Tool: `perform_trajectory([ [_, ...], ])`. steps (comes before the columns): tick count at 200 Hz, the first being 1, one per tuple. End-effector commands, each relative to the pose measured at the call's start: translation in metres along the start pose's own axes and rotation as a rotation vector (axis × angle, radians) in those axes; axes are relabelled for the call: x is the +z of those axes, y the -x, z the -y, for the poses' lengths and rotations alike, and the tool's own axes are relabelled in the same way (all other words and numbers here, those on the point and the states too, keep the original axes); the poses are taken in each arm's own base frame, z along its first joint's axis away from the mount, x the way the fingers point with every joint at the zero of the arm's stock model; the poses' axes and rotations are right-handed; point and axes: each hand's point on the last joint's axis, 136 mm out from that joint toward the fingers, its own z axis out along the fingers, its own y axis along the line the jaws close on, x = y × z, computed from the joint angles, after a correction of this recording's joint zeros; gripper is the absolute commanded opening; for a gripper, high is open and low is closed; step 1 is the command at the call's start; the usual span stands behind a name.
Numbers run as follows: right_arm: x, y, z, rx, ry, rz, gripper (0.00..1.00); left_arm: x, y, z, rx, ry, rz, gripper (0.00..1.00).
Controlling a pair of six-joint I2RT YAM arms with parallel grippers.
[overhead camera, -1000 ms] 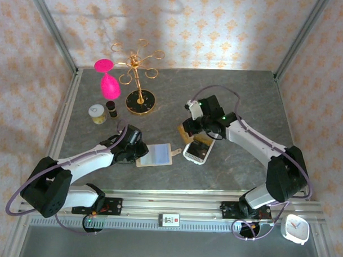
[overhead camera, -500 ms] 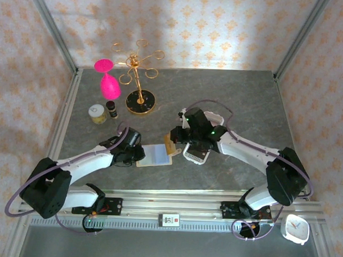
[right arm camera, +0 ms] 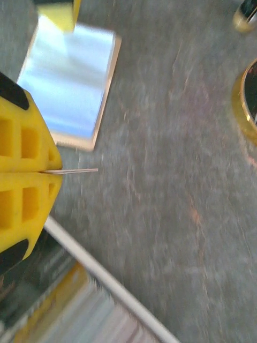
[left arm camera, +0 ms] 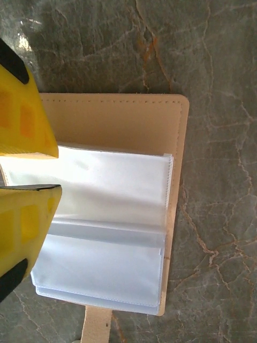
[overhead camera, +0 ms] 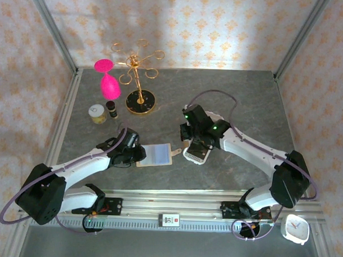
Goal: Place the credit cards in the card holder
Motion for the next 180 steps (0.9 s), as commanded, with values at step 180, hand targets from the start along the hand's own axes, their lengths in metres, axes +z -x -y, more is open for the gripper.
perform_trajectory([
  [180,0.050,-0.040,0.080,-0.595,-0.201,-0.305,0.00,0.007,-0.002,0.009,0.089,-0.026,-0.038,0.21],
])
